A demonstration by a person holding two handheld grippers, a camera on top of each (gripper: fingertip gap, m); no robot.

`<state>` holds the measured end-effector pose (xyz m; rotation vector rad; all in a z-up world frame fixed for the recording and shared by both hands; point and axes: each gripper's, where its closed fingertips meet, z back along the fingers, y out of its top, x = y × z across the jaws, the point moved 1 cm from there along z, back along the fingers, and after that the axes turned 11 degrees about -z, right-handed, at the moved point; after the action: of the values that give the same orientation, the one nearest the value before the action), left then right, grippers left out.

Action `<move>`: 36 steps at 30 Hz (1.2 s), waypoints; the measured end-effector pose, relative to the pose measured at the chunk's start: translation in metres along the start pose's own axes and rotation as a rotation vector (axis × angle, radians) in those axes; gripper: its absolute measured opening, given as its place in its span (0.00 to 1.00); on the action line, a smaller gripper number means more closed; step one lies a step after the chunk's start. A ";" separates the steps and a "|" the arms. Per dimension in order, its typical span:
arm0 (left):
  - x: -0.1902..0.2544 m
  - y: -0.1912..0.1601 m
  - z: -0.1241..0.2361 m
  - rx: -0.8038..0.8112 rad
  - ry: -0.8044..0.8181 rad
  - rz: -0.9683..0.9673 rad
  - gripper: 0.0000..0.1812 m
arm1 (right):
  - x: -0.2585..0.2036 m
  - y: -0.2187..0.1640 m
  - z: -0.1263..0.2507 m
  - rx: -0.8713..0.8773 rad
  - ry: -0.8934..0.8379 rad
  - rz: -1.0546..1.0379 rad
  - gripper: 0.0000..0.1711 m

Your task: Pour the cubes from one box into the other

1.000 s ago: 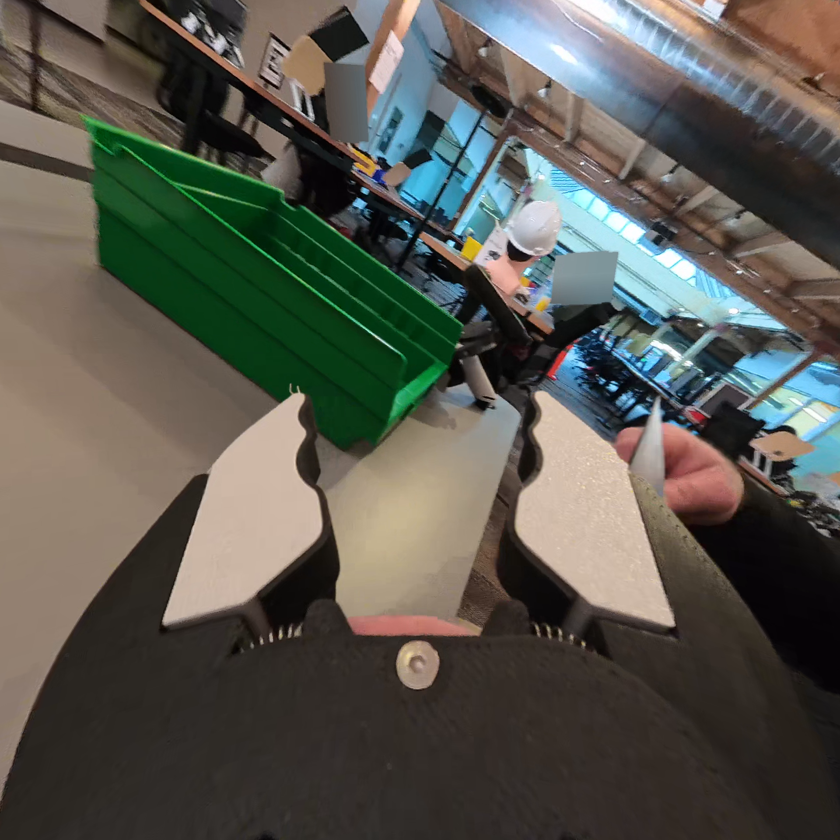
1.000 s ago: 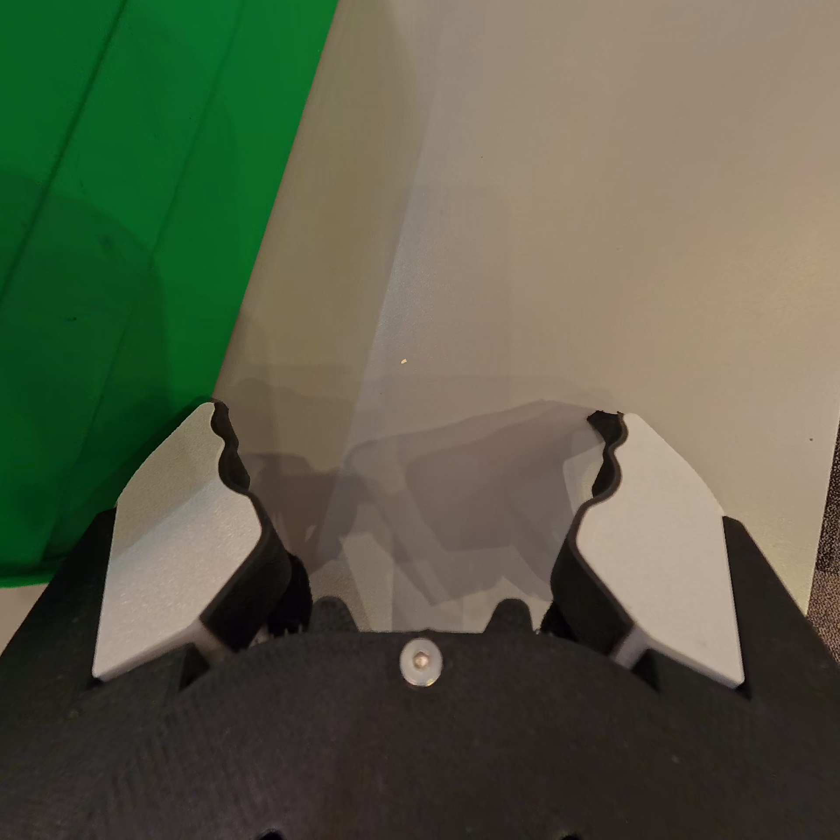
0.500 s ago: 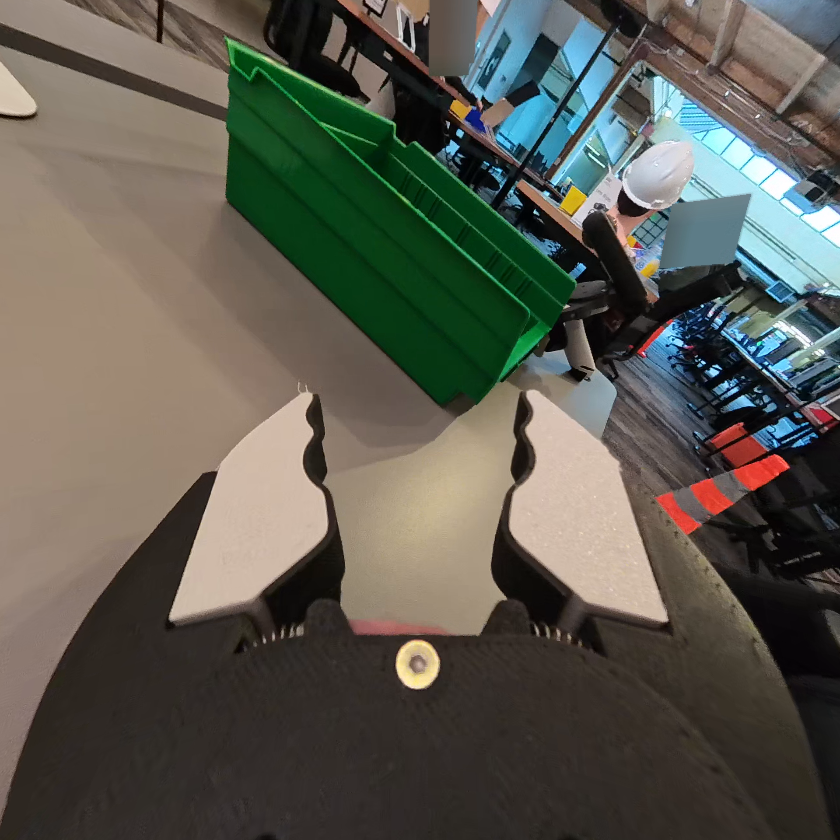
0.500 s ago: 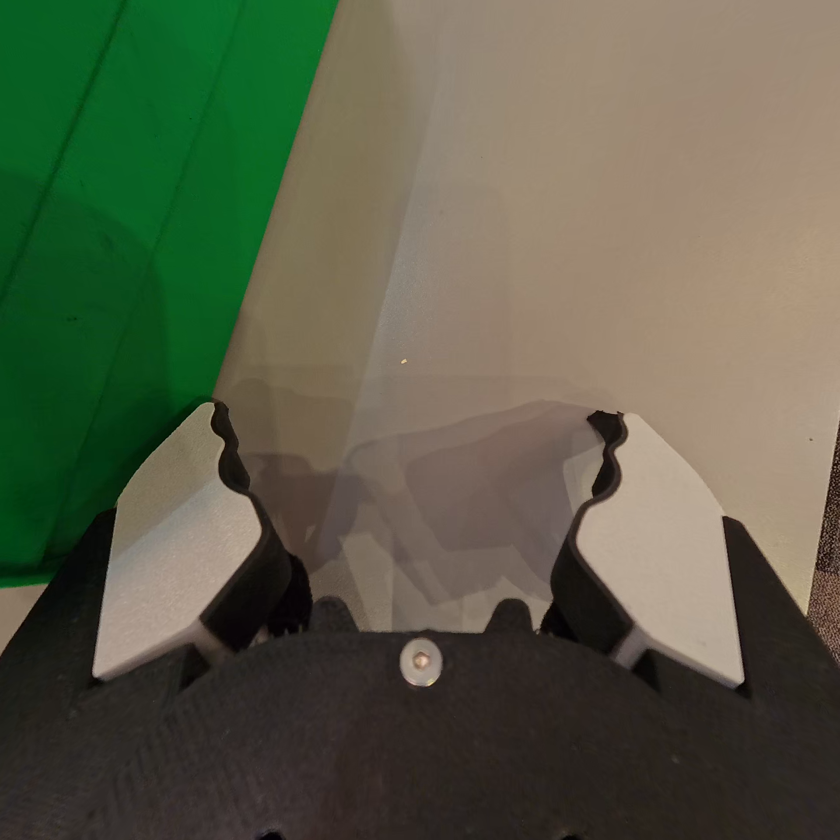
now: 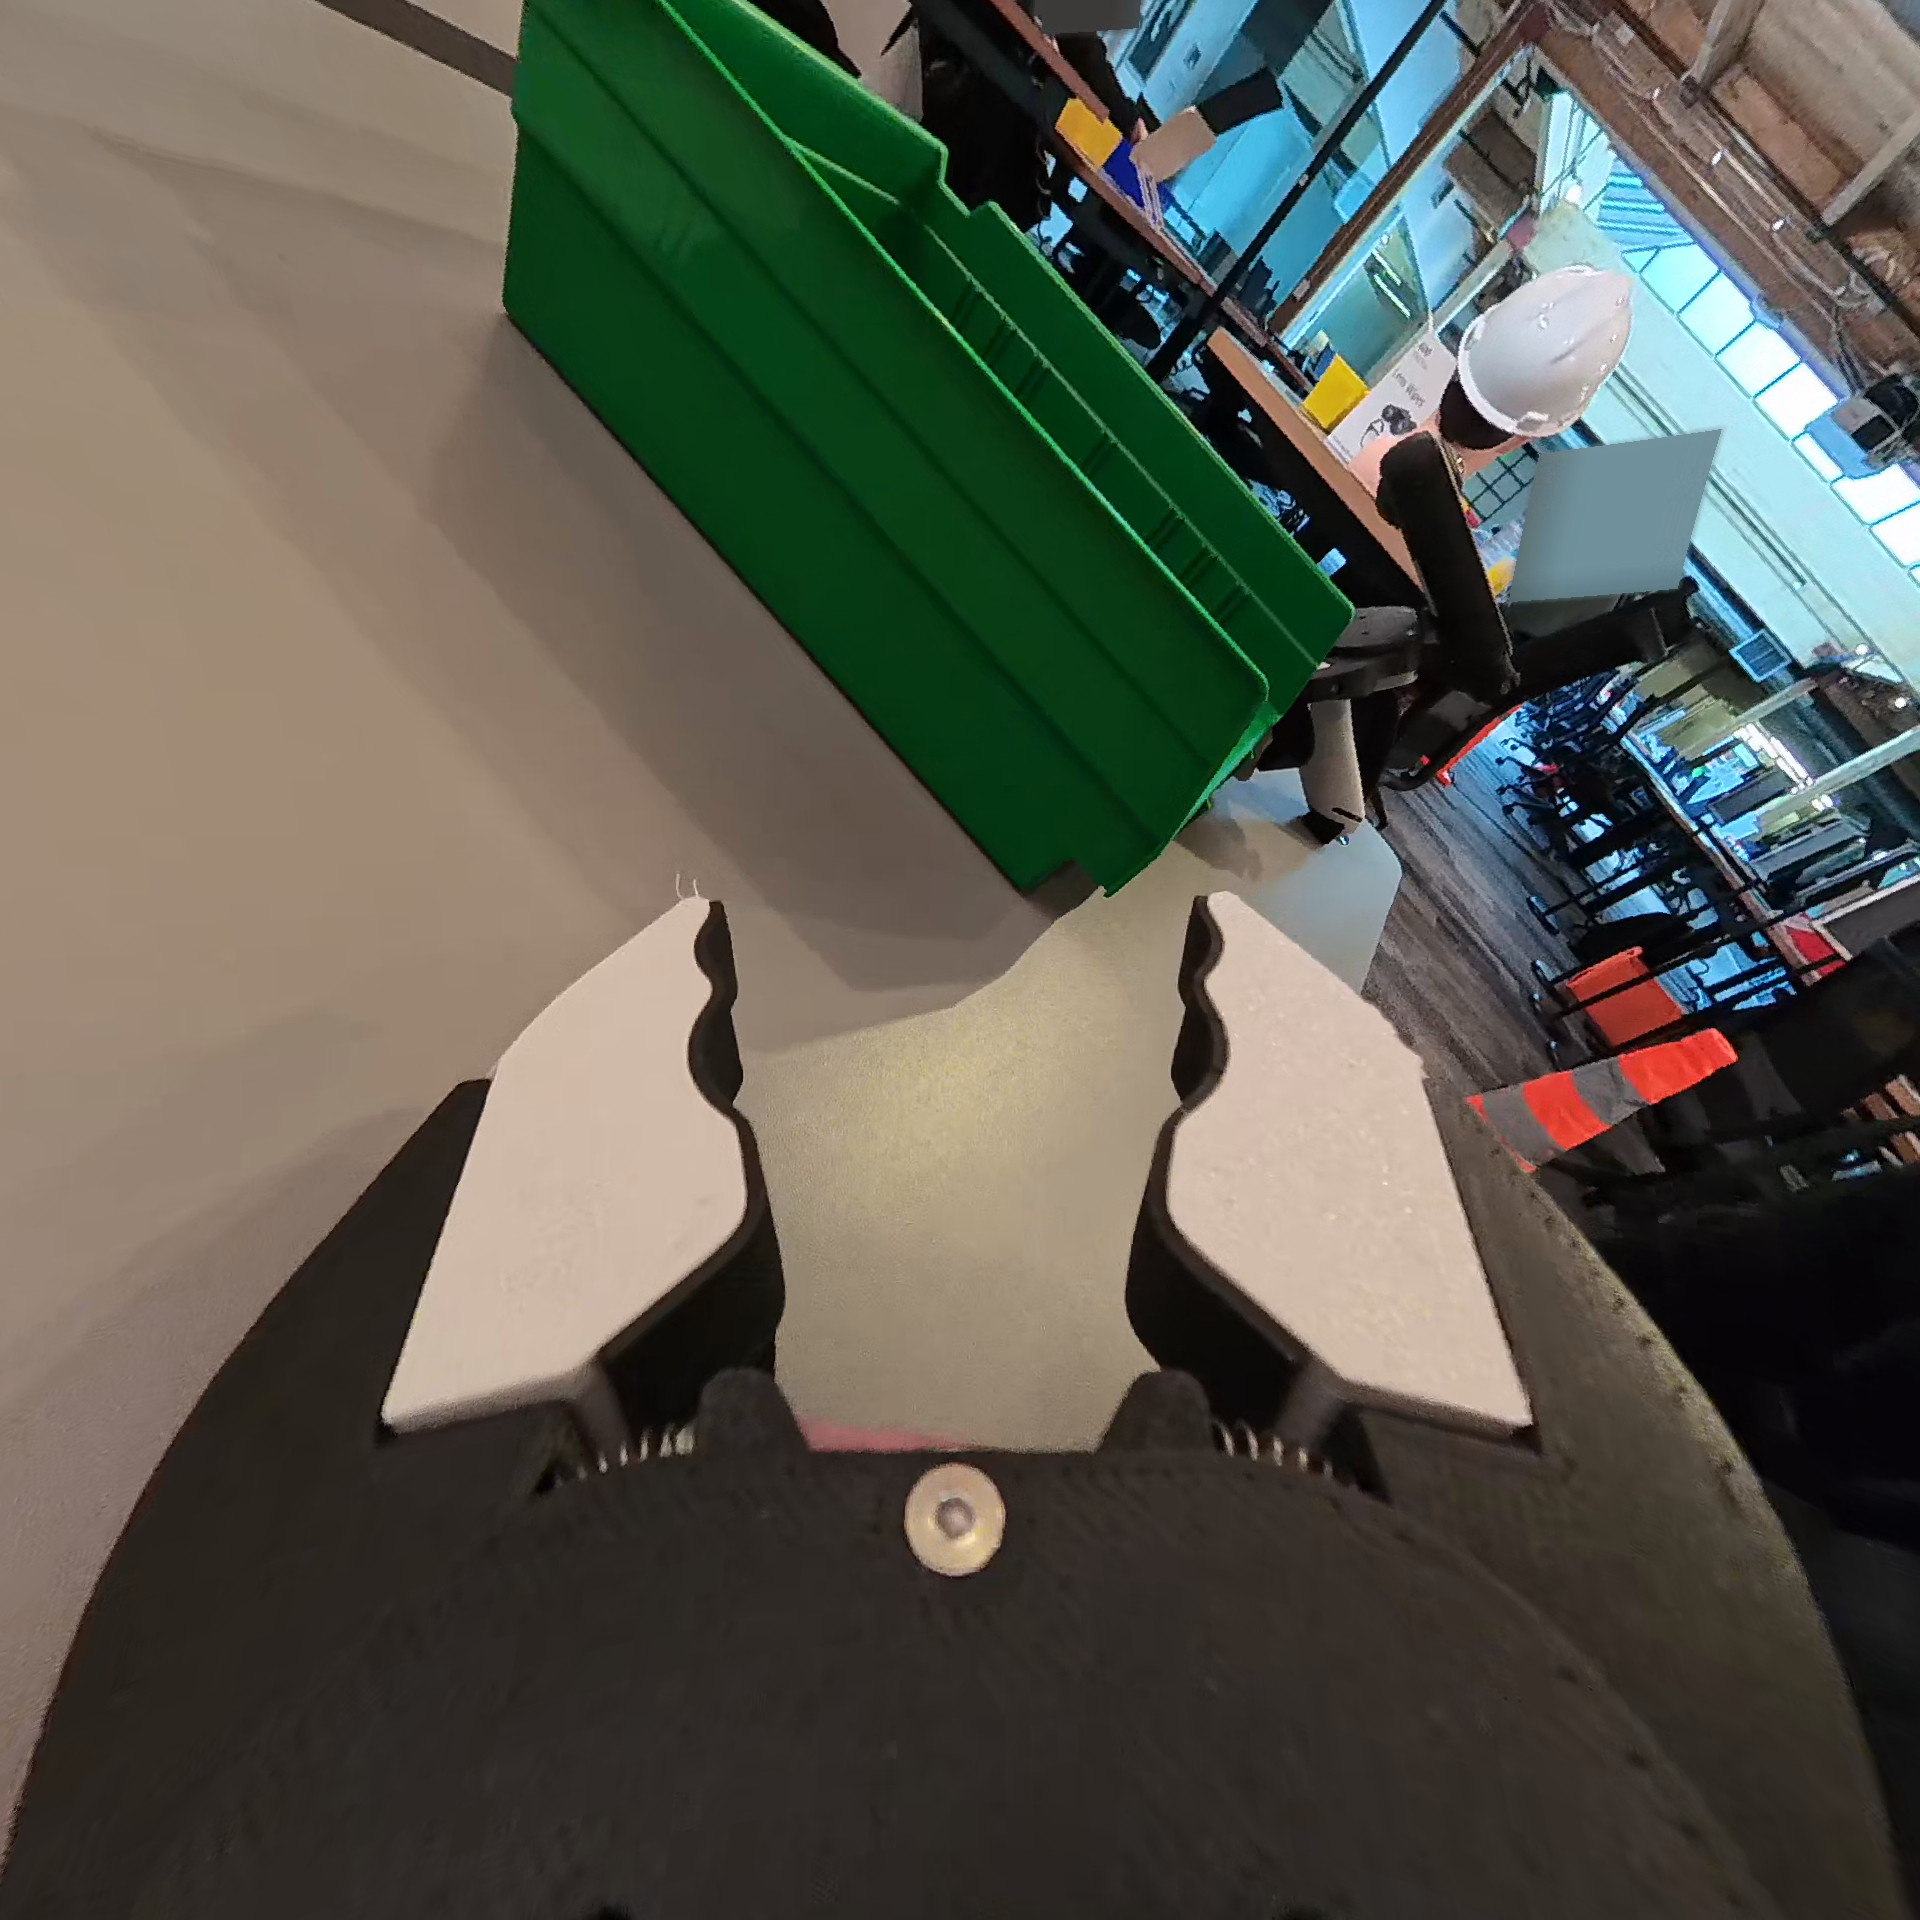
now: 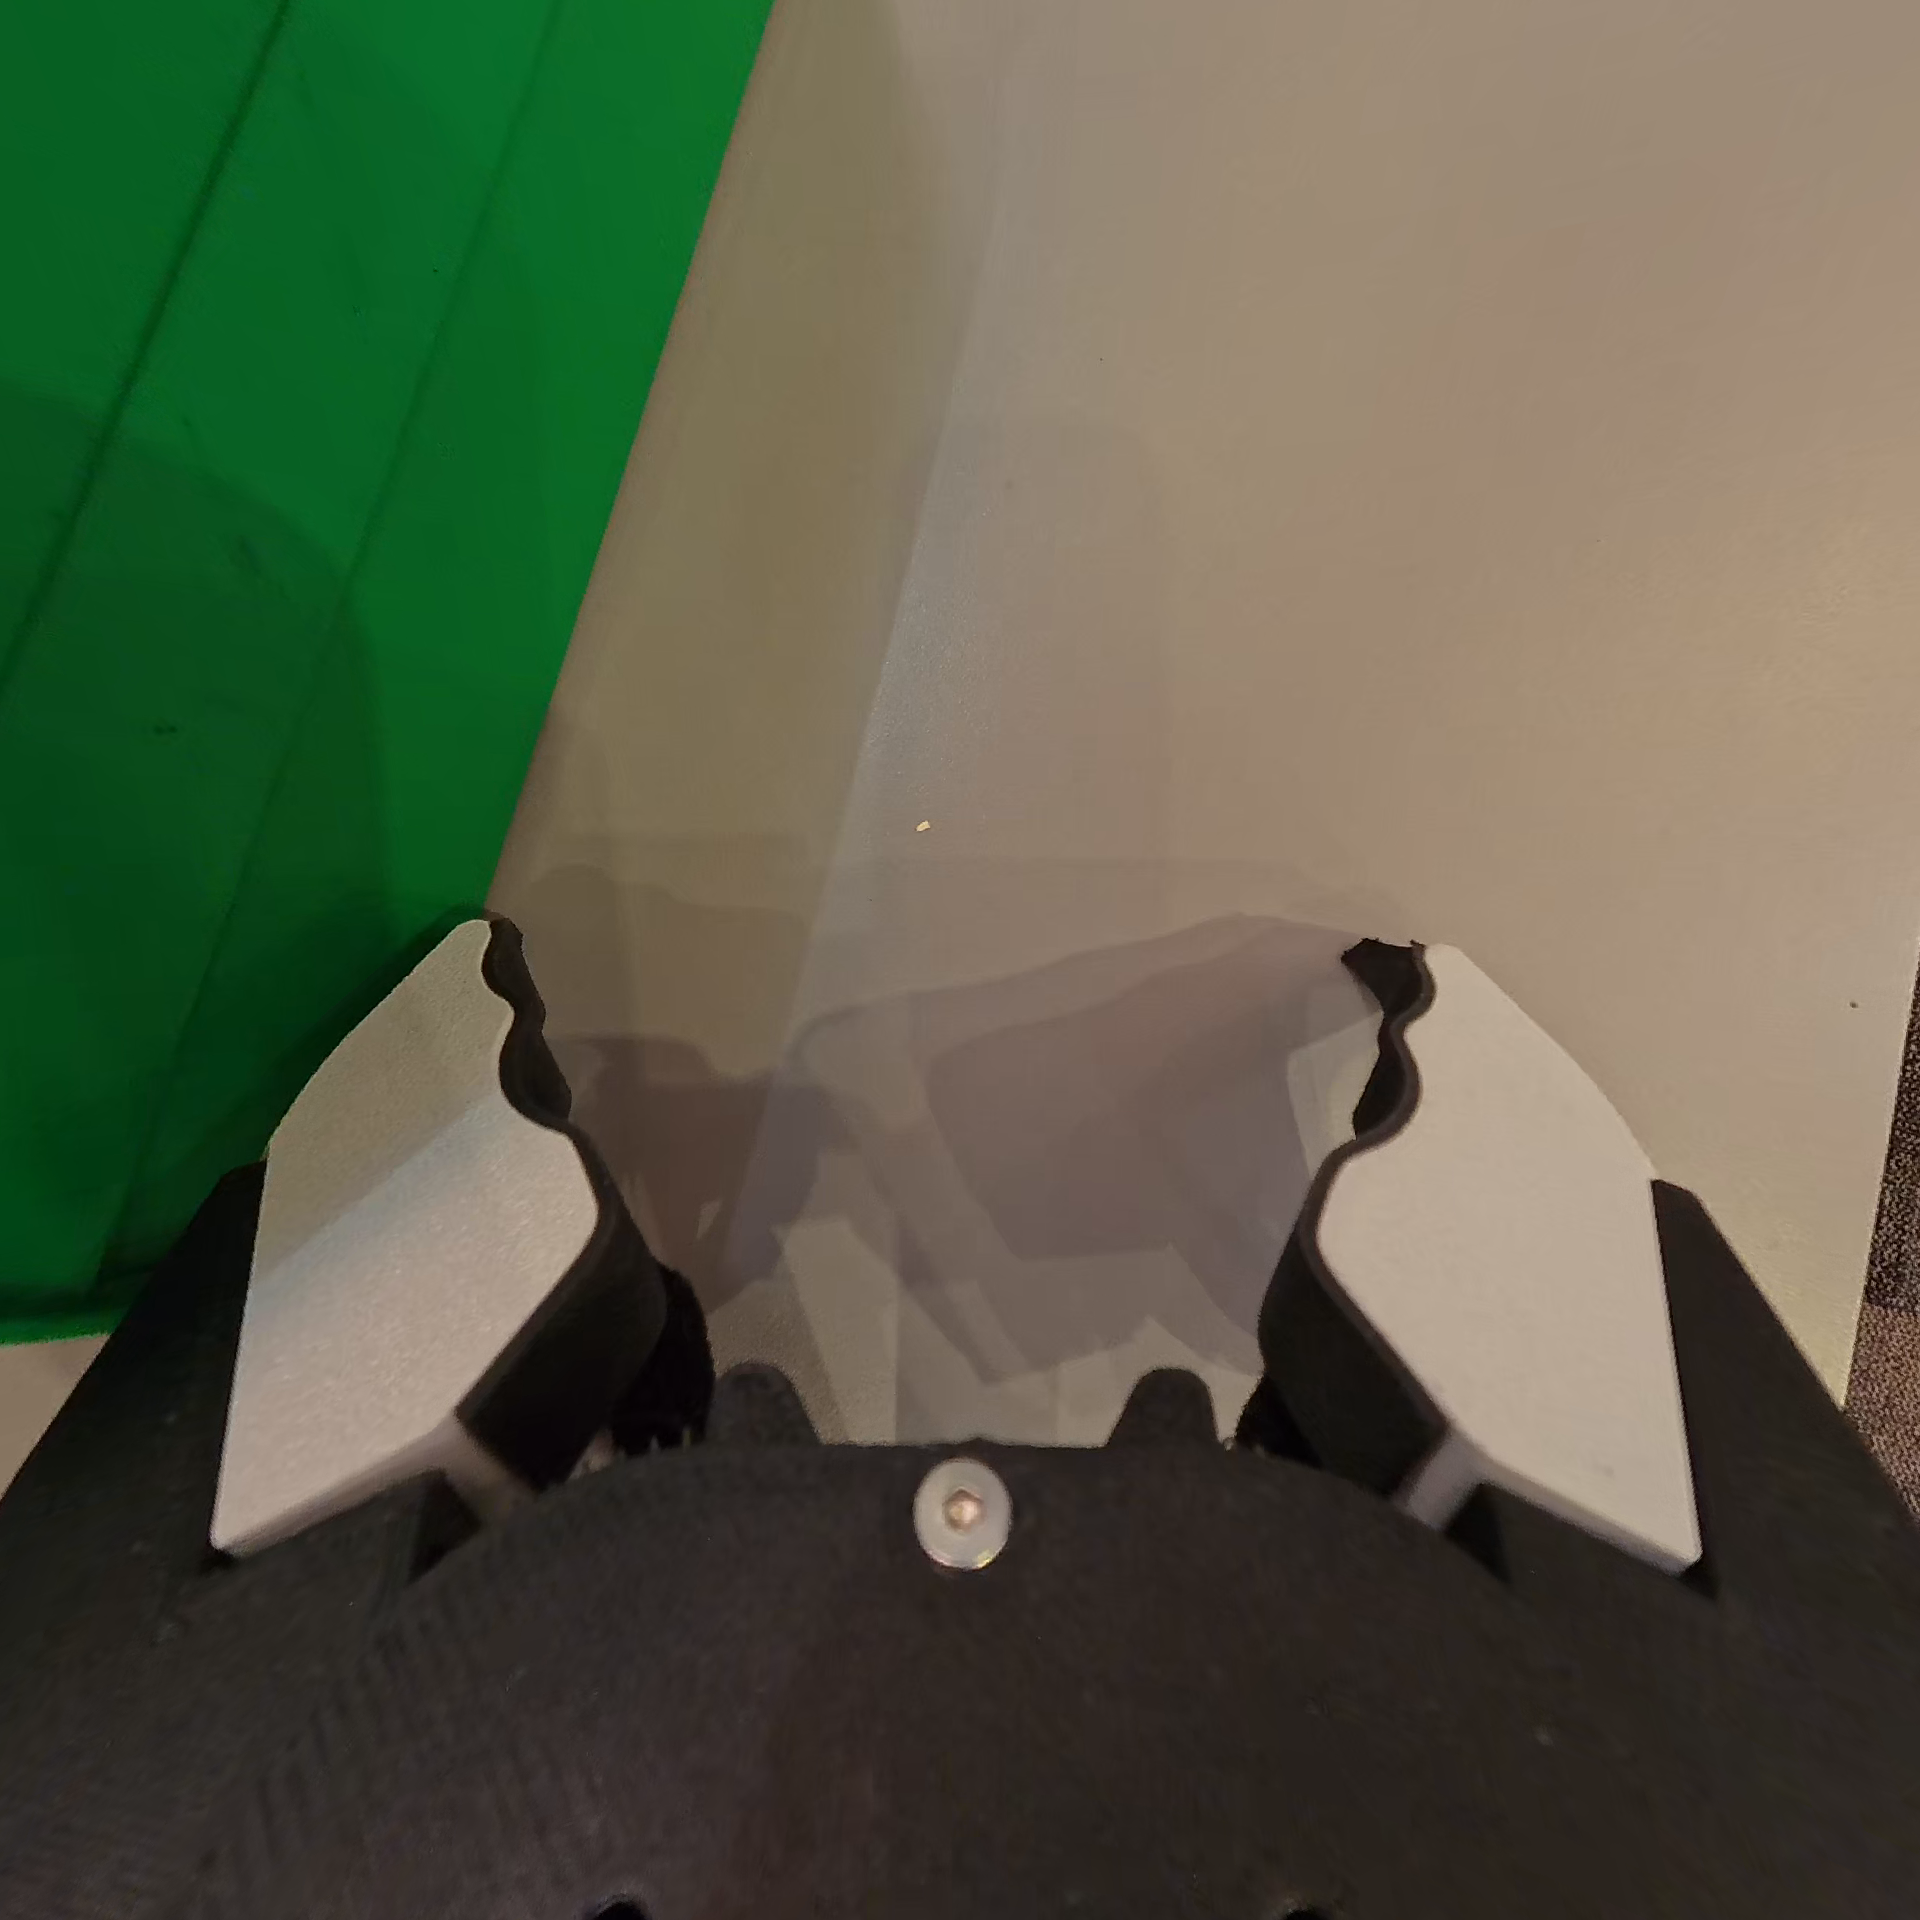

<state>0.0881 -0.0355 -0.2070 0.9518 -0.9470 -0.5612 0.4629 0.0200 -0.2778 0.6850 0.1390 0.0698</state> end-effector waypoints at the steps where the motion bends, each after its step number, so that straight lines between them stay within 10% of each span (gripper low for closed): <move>1: 0.000 0.001 0.001 0.007 -0.001 0.004 0.45 | 0.000 0.000 0.000 0.000 0.000 0.000 0.83; 18: -0.002 0.005 0.017 0.057 0.003 0.034 0.47 | 0.003 0.014 -0.011 -0.018 0.102 0.120 0.83; 36: -0.072 0.081 0.133 0.125 0.310 -0.080 0.49 | 0.000 0.030 -0.023 -0.061 0.058 0.076 0.79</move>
<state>-0.0622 0.0017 -0.1340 1.1551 -0.6738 -0.4095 0.4588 0.0575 -0.2766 0.6280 0.1654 0.1666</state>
